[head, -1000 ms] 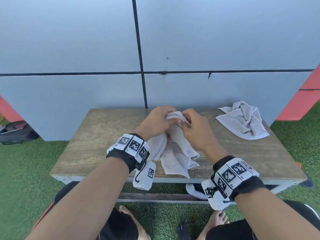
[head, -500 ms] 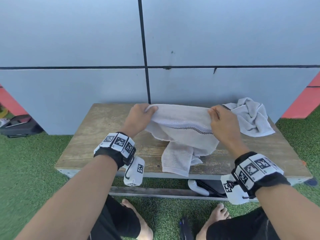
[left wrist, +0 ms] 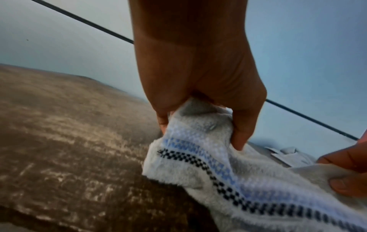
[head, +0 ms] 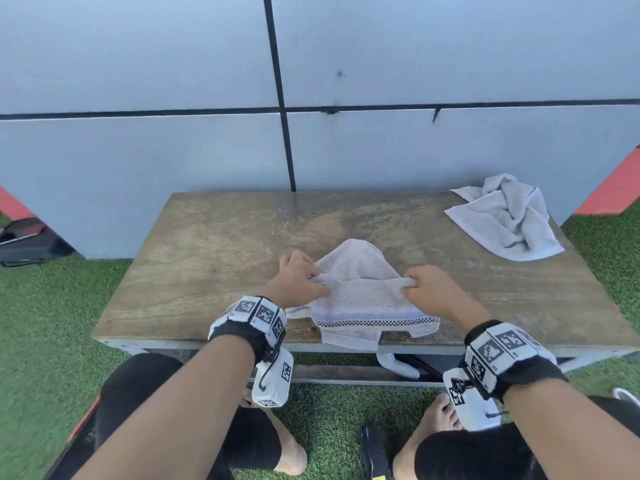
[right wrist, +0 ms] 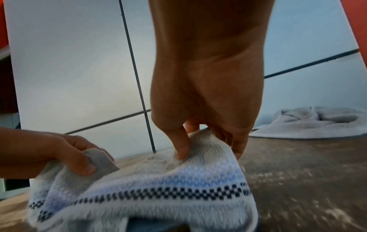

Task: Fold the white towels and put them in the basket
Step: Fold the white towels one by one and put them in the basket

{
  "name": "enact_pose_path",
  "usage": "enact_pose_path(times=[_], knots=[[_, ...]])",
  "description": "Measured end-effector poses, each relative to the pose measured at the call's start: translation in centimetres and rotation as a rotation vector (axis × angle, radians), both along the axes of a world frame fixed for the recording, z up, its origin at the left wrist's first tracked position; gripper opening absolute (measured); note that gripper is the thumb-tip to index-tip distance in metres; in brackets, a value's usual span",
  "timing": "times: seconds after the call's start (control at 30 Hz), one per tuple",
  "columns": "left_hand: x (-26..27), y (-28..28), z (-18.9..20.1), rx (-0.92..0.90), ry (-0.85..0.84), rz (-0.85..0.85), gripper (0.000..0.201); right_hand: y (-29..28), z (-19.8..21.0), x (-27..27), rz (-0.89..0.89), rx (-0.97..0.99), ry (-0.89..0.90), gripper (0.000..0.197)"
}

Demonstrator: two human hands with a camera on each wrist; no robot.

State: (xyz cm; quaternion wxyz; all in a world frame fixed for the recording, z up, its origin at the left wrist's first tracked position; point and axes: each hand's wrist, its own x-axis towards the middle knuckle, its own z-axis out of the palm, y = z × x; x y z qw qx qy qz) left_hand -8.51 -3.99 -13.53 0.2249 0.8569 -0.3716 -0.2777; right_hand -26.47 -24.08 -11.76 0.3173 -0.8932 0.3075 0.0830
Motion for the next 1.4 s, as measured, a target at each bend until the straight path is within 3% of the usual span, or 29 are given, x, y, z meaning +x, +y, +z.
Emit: enact_pose_path(times=[0.2,0.33,0.5,0.67,0.8,0.9,1.07,1.2,1.27,1.33,1.4], knots=[[-0.2,-2.2,-1.8,0.098,0.027,-0.192,0.029,0.4,-2.0,2.6,0.096,0.088,-0.051,0.035],[1.8,-5.3,0.5,0.074,-0.008,-0.237,0.028,-0.3,-1.2,6.1,0.142,0.047,-0.157,0.037],[7.5,-9.1,6.9,-0.170,-0.067,-0.062,0.032,-3.9,4.0,12.3,0.060,-0.067,-0.399,0.030],[14.0,-12.3,13.6,-0.441,-0.293,0.143,0.044,-9.7,10.3,19.5,0.029,-0.301,-0.625,0.025],[18.5,-12.5,15.8,-0.457,-0.511,0.314,0.042,-13.9,12.7,22.2,-0.015,-0.454,-0.725,0.031],[20.4,-12.0,16.2,-0.374,-0.607,0.428,0.031,-15.9,12.9,22.6,-0.100,-0.462,-0.764,0.034],[21.6,-11.4,16.0,-0.275,-0.530,0.458,0.025,-16.0,12.0,23.4,-0.060,-0.487,-0.711,0.020],[21.6,-11.4,15.5,-0.458,-0.135,0.525,0.026,-15.8,11.4,23.7,-0.070,-0.411,-0.698,0.010],[21.9,-11.3,15.4,-0.594,-0.036,0.539,0.022,-15.8,11.8,23.5,-0.065,-0.429,-0.718,0.012],[22.1,-11.0,15.8,-0.670,-0.116,0.518,0.021,-15.6,12.5,23.1,-0.063,-0.477,-0.759,0.016],[22.0,-10.4,16.3,-0.607,-0.363,0.444,0.020,-15.6,13.0,22.5,-0.059,-0.505,-0.792,0.020]])
